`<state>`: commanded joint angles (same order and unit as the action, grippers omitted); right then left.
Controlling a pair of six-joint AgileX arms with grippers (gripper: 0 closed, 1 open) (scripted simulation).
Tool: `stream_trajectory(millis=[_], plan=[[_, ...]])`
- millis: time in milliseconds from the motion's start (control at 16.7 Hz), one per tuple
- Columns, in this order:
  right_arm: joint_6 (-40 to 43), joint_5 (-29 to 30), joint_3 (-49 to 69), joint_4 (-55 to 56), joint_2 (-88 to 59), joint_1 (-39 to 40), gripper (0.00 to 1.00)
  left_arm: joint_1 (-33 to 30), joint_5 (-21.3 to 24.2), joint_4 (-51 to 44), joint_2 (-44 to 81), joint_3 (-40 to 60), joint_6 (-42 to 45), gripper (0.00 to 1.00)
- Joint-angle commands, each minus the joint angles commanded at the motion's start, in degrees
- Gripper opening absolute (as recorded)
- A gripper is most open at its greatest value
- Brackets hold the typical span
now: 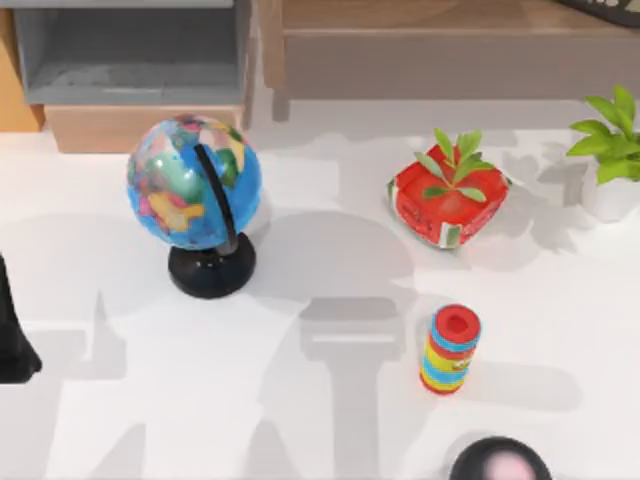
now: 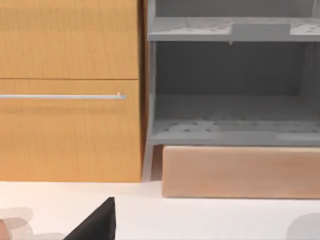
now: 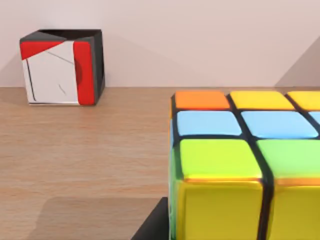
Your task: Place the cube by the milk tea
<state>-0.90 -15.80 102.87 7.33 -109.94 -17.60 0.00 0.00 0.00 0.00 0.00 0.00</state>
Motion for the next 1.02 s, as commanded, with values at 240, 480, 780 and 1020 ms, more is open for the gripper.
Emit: stream_trajectory(millis=[240,480,780,1020], plan=[[0.00,0.00,0.00,0.00,0.00,0.00,0.00,0.00,0.00,0.00,0.00,0.00,0.00,1.00],[0.16,-0.12,0.37,0.44,0.29,-0.12,0.00,0.00,0.00,0.00,0.00,0.00,0.00,1.00],[-0.17,0.21,2.79,-1.39,0.62,-0.01,0.00,0.00,0.00,0.00,0.00,0.00,0.00,1.00],[-0.09,-0.04,2.77,-2.42,-0.24,-0.17,0.00,0.00,0.00,0.00,0.00,0.00,0.00,1.00]])
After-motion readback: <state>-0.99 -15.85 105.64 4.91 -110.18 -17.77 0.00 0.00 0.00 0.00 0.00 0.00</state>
